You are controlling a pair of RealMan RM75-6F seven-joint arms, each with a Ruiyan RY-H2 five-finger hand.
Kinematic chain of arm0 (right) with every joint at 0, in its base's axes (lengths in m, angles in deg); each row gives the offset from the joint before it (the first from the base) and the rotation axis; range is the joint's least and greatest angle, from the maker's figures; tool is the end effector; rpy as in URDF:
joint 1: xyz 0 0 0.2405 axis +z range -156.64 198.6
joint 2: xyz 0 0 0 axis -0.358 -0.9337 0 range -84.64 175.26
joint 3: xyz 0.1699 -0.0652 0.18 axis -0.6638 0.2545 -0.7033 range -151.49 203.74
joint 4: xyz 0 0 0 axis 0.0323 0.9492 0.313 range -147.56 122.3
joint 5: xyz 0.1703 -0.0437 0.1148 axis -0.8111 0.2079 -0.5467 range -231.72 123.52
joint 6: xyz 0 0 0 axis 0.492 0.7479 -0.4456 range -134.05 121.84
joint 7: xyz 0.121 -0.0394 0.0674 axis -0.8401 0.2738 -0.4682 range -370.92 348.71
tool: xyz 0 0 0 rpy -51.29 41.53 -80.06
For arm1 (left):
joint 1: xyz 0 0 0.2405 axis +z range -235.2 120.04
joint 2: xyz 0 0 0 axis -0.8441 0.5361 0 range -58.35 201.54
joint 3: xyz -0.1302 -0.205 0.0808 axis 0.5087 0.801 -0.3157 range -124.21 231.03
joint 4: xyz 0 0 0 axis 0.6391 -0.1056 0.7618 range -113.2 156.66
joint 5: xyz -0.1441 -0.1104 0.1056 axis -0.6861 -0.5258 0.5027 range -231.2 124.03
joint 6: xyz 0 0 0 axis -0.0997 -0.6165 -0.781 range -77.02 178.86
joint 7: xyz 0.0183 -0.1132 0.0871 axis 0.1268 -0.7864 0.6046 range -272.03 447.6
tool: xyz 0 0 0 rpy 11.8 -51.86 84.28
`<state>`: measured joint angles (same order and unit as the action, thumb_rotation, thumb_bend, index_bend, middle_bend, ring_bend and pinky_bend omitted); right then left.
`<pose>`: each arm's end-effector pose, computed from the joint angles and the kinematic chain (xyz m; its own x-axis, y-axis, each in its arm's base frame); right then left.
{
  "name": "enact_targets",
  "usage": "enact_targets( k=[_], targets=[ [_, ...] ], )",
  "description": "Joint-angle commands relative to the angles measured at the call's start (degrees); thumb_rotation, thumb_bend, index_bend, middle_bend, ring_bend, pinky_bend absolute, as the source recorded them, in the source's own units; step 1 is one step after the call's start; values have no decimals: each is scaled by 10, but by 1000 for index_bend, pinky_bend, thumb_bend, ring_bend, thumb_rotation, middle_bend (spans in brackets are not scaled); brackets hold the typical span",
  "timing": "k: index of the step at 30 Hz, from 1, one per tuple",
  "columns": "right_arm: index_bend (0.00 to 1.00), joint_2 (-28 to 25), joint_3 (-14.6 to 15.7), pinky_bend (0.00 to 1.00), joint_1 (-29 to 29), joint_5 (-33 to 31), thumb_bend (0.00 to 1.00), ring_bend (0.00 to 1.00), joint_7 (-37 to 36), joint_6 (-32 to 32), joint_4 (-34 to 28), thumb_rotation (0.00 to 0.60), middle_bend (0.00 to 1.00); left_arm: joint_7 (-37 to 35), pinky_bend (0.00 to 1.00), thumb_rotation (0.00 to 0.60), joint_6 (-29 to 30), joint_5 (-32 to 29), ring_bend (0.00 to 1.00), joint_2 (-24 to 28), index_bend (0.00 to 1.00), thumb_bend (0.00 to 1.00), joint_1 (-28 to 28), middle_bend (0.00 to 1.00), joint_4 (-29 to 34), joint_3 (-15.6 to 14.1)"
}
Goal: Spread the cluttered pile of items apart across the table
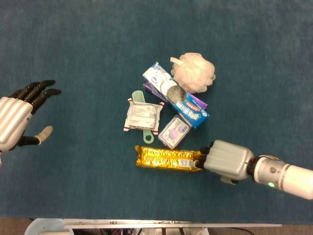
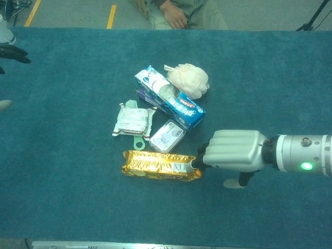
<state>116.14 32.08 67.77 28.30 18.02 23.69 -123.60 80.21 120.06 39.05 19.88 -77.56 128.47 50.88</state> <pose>-0.1385 -0.2027 -0.0158 0.8648 -0.3466 0.3632 -0.4311 -0.8834 0.1836 -0.2349 0.2166 0.1493 0.3443 0.2962 0.8909 0.9163 -0.3128 -0.2501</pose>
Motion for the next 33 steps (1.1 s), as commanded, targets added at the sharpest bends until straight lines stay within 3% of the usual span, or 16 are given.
enact_targets(
  k=[1, 15, 23, 26, 33],
  targets=[
    [173, 28, -8, 400, 8, -25, 305, 230, 23, 4, 11, 600, 360, -2, 258, 600, 2, 1, 112, 1, 155, 319, 2, 98, 0, 0],
    [173, 143, -54, 400, 45, -139, 286, 230, 118, 77, 35, 600, 360, -6, 256, 600, 9, 4, 112, 5, 155, 319, 6, 98, -2, 1],
    [173, 185, -69, 400, 60, -169, 279, 230, 142, 123, 51, 600, 360, -5, 256, 600, 10, 4, 112, 4, 155, 319, 6, 98, -1, 3],
    [173, 166, -69, 414, 60, -167, 278, 234, 130, 131, 33, 600, 361, -5, 256, 600, 11, 5, 112, 5, 155, 319, 7, 98, 1, 3],
    [171, 41, -55, 451, 51, -150, 280, 295, 80, 131, -45, 600, 433, -5, 256, 600, 6, 4, 112, 6, 155, 319, 7, 98, 2, 2]
  ],
)
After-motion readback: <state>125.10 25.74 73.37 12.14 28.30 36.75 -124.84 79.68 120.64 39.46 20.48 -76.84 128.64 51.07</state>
